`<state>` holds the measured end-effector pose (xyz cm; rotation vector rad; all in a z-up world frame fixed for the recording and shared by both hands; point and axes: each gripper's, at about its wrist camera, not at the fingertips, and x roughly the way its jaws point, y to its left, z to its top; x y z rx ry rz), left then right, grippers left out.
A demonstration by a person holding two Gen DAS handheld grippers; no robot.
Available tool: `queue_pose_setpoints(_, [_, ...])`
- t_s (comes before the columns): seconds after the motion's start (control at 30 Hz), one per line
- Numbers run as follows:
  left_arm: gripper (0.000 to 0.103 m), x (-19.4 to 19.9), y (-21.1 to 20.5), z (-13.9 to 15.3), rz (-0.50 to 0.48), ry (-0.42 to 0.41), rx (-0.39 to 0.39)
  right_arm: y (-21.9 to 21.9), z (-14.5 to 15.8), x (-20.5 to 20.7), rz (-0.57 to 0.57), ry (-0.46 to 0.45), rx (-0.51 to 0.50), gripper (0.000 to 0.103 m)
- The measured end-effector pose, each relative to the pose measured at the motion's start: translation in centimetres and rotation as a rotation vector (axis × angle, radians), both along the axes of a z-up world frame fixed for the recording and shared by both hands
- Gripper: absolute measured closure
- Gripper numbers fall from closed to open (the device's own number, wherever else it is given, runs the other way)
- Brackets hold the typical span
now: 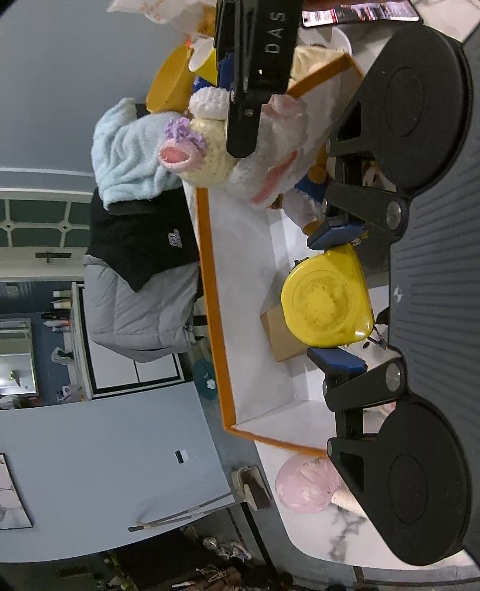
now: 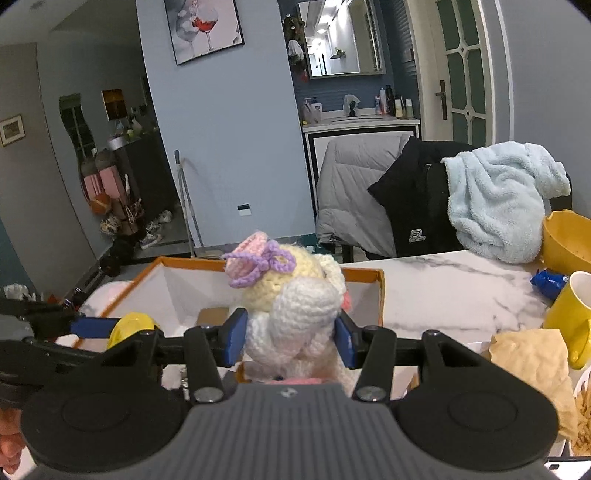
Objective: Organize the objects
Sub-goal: 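Lift both held items and carry them over the orange box, then release the tape measure with the left tool while the right tool releases the bunny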
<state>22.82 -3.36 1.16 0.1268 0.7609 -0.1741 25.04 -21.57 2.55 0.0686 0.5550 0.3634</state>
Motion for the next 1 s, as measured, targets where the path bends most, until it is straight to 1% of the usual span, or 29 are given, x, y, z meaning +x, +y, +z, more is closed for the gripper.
queue_pose_setpoints(0.07, [0.037, 0.3, -0.3, -0.5, 0.008, 0.009, 0.013, 0.1, -0.8, 0.4, -0.004, 0.002, -0.008, 0.051])
queue_pose_setpoints(0.2, [0.037, 0.9, -0.6, -1.4, 0.025, 0.036, 0.032, 0.3, -2.6, 0.9, -0.001, 0.050, 0.000, 0.051])
queue_pose_setpoints(0.27, [0.037, 1.0, -0.7, -1.9, 0.027, 0.051, 0.052, 0.4, -3.0, 1.0, -0.013, 0.042, -0.018, 0.048])
queue_pose_setpoints(0.3, [0.037, 0.9, -0.7, -2.1, 0.028, 0.053, 0.058, 0.4, -3.1, 1.1, -0.018, 0.045, -0.026, 0.045])
queue_pose_setpoints(0.4, [0.036, 0.6, -0.5, -2.3, 0.035, 0.045, 0.075, -0.1, -2.9, 1.0, -0.027, 0.044, 0.006, 0.045])
queue_pose_setpoints(0.47, [0.035, 0.5, -0.3, -2.3, 0.042, 0.041, 0.077, -0.3, -2.6, 0.8, -0.036, 0.040, 0.028, 0.040])
queue_pose_setpoints(0.5, [0.035, 0.3, -0.1, -2.2, 0.043, 0.037, 0.075, -0.5, -2.4, 0.7, -0.040, 0.033, 0.043, 0.036])
queue_pose_setpoints(0.53, [0.035, 0.4, -0.2, -2.2, 0.046, 0.030, 0.078, -0.5, -2.2, 0.5, -0.040, 0.027, 0.052, 0.035])
queue_pose_setpoints(0.6, [0.032, 0.2, 0.0, -2.0, 0.055, 0.019, 0.086, -0.5, -1.9, 0.3, -0.044, 0.014, 0.066, 0.034])
queue_pose_setpoints(0.8, [0.030, -0.3, 0.3, -1.6, 0.043, 0.013, 0.086, -0.7, -1.1, -0.3, -0.068, -0.021, 0.101, 0.035])
queue_pose_setpoints(1.0, [0.030, -1.1, 0.8, -1.0, 0.023, -0.010, 0.078, -2.7, -0.7, -0.3, -0.124, -0.016, 0.199, 0.035])
